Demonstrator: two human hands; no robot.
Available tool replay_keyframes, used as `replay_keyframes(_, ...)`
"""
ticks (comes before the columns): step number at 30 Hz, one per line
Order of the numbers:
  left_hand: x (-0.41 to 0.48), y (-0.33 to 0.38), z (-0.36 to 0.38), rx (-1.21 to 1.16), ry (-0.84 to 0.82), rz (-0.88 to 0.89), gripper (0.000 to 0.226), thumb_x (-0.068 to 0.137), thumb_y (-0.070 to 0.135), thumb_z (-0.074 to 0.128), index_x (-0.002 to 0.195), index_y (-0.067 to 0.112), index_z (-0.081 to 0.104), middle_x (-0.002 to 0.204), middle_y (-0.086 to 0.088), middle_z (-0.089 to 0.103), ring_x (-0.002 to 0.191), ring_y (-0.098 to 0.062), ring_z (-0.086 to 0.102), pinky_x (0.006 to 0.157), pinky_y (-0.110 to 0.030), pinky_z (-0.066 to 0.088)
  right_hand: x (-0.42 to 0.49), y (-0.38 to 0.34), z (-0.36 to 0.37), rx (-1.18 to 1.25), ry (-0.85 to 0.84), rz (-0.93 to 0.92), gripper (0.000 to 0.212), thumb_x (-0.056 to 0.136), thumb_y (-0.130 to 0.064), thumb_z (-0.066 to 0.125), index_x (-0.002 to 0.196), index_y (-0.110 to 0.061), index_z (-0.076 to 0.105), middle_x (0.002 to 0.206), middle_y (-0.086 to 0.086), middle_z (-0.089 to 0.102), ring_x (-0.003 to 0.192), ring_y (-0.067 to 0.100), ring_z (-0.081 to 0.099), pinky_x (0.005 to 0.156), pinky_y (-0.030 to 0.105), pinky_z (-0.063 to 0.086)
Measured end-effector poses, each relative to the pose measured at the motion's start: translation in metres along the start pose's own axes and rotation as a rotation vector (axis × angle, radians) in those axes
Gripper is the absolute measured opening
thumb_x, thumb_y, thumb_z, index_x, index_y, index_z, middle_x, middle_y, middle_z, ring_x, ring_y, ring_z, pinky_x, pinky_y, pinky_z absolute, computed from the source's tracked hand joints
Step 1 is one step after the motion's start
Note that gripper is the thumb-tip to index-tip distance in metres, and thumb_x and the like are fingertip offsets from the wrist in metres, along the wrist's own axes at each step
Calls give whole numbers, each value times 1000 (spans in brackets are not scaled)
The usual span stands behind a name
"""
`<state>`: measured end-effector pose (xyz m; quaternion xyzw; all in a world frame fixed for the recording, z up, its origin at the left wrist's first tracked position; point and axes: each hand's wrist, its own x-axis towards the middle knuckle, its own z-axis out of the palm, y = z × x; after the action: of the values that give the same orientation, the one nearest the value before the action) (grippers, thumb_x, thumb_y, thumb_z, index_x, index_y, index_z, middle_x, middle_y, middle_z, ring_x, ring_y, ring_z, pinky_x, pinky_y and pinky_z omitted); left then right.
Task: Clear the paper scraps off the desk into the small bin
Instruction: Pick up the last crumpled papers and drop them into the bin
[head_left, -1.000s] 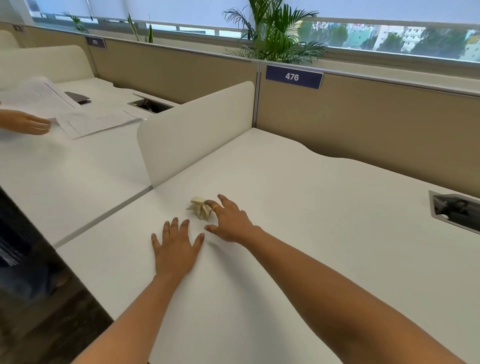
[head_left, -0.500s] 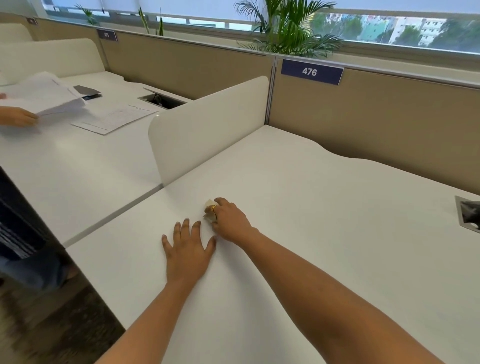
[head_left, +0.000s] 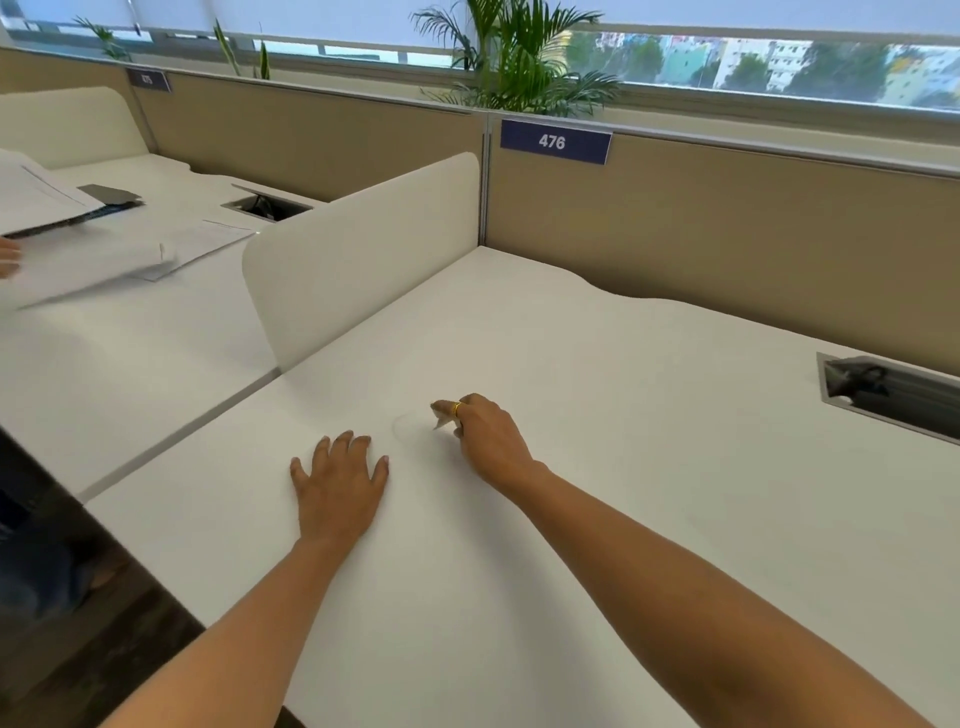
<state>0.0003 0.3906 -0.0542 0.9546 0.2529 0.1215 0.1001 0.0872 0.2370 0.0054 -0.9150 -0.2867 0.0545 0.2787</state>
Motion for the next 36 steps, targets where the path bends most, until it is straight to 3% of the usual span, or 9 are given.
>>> replay_keyframes(4, -12, 28, -1, -89, 8, -4, 43, 93, 35, 46, 130, 13, 47, 136, -9, 51, 132, -27, 40, 108, -54, 23, -30, 27, -21, 122, 65, 23, 39, 92, -6, 33, 110, -17, 66, 102, -4, 56, 91, 14, 51, 82, 22, 39)
replay_keyframes(9, -40, 101, 3, -208, 103, 164, 28, 92, 25, 52, 112, 8, 62, 118, -11, 65, 114, -27, 58, 104, -53, 30, -75, 67, -63, -30, 174, 58, 45, 79, 13, 39, 100, -11, 70, 108, 5, 68, 100, 20, 62, 89, 27, 50)
replay_keyframes(13, -66, 163, 5, -183, 125, 327, 18, 91, 15, 55, 82, 4, 66, 94, -12, 68, 83, -29, 66, 97, -52, 39, -119, 105, -99, -82, 264, 150, 44, 79, 12, 39, 94, -12, 73, 104, 4, 71, 98, 19, 64, 85, 23, 49)
replay_keyframes(17, -101, 228, 6, -145, 136, 464, 17, 84, 13, 65, 69, 5, 65, 76, -10, 65, 65, -28, 64, 84, -47, 48, -171, 149, -136, -57, 320, 288, 41, 83, 7, 42, 101, -13, 72, 104, 4, 71, 100, 18, 64, 84, 22, 47)
replay_keyframes(23, -153, 322, 14, -293, -42, 615, 17, 88, 21, 60, 85, 6, 67, 103, -8, 61, 84, -28, 62, 89, -41, 41, -261, 215, -194, 171, 472, 517, 24, 92, -11, 51, 110, -8, 67, 109, 8, 71, 107, 19, 64, 93, 24, 46)
replay_keyframes(26, -180, 365, 17, -445, -153, 714, 10, 87, 7, 58, 94, 6, 65, 118, -8, 57, 81, -30, 61, 79, -37, 45, -304, 243, -220, 195, 553, 584, 25, 91, -11, 52, 111, -5, 66, 111, 7, 71, 107, 18, 64, 87, 19, 43)
replay_keyframes(28, -195, 391, 23, -510, -228, 763, 27, 84, -8, 48, 102, 7, 62, 130, -4, 49, 91, -29, 60, 74, -34, 47, -329, 262, -235, 198, 593, 617, 27, 93, -10, 48, 114, -3, 64, 114, 9, 70, 107, 19, 64, 86, 19, 43)
replay_keyframes(33, -230, 447, 41, -567, -298, 872, 30, 83, -15, 44, 99, 4, 61, 124, -3, 51, 86, -22, 63, 71, -26, 47, -384, 307, -268, 71, 649, 674, 33, 97, -7, 40, 127, -5, 54, 129, 9, 54, 114, 24, 55, 88, 19, 39)
replay_keyframes(36, -247, 476, 48, -601, -344, 880, 22, 84, -9, 50, 97, 3, 62, 120, -4, 53, 77, -21, 61, 71, -30, 49, -410, 331, -290, -49, 726, 672, 40, 97, -6, 43, 137, -11, 44, 132, 14, 44, 110, 32, 54, 93, 36, 46)
